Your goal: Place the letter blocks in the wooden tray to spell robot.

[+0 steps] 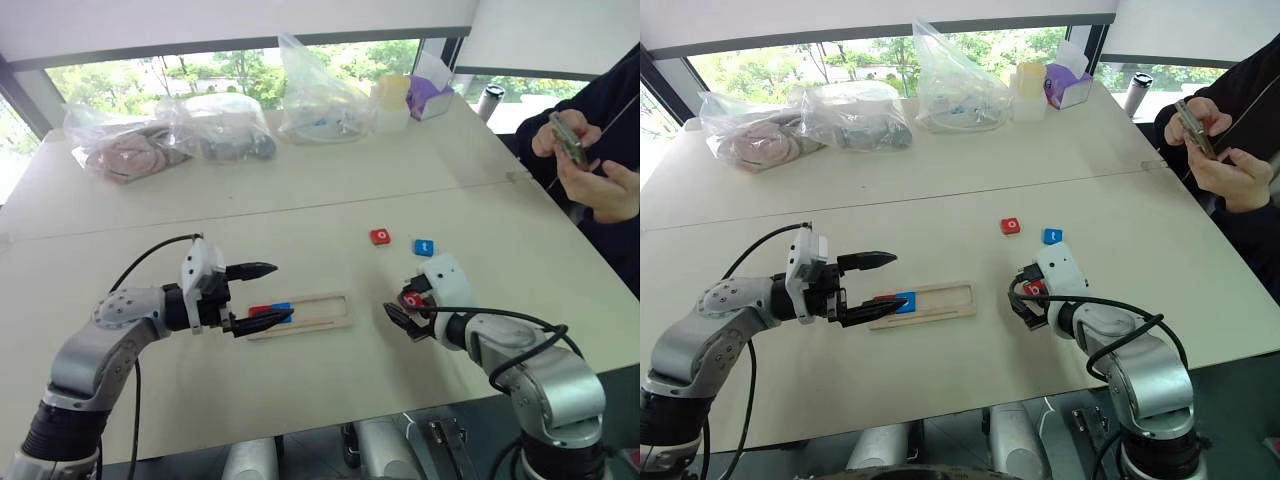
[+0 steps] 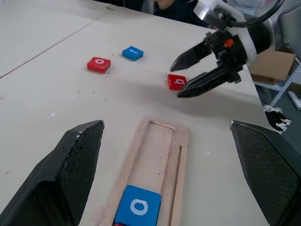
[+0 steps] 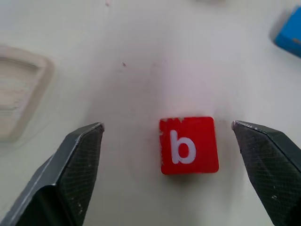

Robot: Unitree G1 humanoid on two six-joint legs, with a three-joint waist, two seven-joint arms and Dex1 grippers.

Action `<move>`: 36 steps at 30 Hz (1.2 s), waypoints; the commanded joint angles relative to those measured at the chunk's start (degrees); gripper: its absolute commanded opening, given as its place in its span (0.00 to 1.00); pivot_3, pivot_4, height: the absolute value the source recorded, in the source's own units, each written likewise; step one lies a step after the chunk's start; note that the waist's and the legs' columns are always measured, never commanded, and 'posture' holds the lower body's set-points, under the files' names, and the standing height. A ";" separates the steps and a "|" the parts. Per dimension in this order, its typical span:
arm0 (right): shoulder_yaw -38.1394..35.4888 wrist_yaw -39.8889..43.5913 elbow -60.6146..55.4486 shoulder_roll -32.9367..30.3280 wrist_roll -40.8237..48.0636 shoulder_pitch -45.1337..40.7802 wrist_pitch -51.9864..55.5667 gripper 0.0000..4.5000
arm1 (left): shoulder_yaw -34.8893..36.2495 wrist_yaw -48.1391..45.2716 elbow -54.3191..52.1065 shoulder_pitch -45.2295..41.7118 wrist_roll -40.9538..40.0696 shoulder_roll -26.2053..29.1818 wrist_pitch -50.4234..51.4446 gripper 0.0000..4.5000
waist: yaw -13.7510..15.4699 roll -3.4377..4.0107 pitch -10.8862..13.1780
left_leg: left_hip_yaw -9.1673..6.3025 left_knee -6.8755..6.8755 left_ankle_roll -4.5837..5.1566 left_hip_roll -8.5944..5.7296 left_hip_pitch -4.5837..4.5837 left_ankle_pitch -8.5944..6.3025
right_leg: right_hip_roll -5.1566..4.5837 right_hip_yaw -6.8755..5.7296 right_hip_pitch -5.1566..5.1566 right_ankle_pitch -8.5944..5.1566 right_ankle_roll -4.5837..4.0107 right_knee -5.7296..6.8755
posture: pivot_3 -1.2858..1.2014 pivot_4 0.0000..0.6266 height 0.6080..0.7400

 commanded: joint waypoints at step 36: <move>15.33 60.98 67.81 -21.09 -10.07 -23.54 -84.52 0.99 | 2.52 3.53 -7.53 5.55 0.25 1.34 -0.26 1.00 | 0.15 -0.62 0.61 | 0.04 0.32 0.02 -0.03 0.22 -0.01 | 0.08 0.19 0.38 0.09 -0.04 0.09 | 0.52 0.24 1.00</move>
